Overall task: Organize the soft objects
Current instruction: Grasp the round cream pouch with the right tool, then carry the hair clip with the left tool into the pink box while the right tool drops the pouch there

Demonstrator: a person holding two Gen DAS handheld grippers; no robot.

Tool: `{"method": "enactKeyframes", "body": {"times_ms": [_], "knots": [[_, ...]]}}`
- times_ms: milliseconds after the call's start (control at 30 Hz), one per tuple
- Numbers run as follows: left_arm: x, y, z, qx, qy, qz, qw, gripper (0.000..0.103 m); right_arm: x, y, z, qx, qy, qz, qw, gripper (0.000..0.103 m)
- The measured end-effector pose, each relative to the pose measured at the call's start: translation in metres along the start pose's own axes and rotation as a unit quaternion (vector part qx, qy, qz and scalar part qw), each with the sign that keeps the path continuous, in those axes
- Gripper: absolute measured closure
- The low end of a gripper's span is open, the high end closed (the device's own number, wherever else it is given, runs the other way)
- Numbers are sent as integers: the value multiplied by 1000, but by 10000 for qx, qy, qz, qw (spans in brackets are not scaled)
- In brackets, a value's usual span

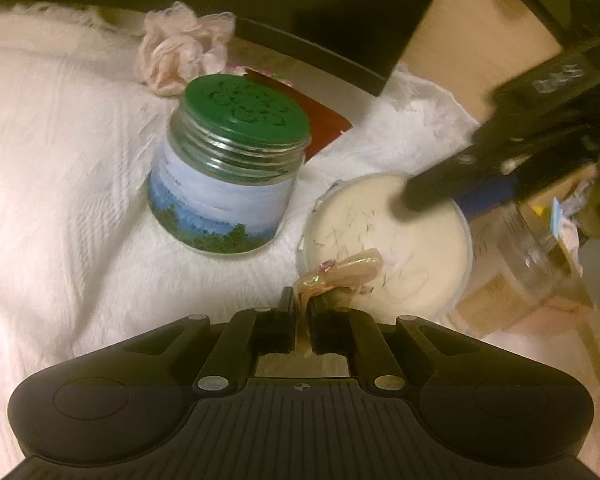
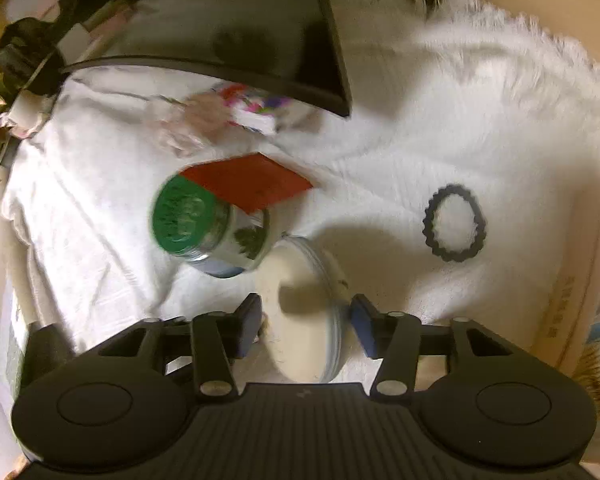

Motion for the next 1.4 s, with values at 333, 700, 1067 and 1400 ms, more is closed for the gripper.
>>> {"method": "enactKeyframes", "body": {"times_ms": [333, 700, 1067, 1400], "knots": [[-3, 5, 3, 143, 26, -89, 9999, 96, 31, -3, -7, -300, 199, 420, 9985, 41], [-17, -18, 20, -291, 255, 133, 9992, 97, -6, -29, 10, -943, 176, -366, 9947, 49], [-26, -28, 28, -512, 259, 366, 9977, 97, -5, -26, 8, -902, -19, -1179, 9889, 50], [-43, -22, 24, -337, 337, 69, 9988, 94, 30, -53, 13, -1223, -162, -137, 9923, 64]]}}
Point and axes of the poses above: each gripper's, at about its wrist camera, not at the fingertips, and x roughly the way its jaws point, y to its right, z to its underside, the point moved 3 cm from there along x, roughly the way its jaws point, and after that the axes turned 2 degrees about -z, right-handed, at the moved point
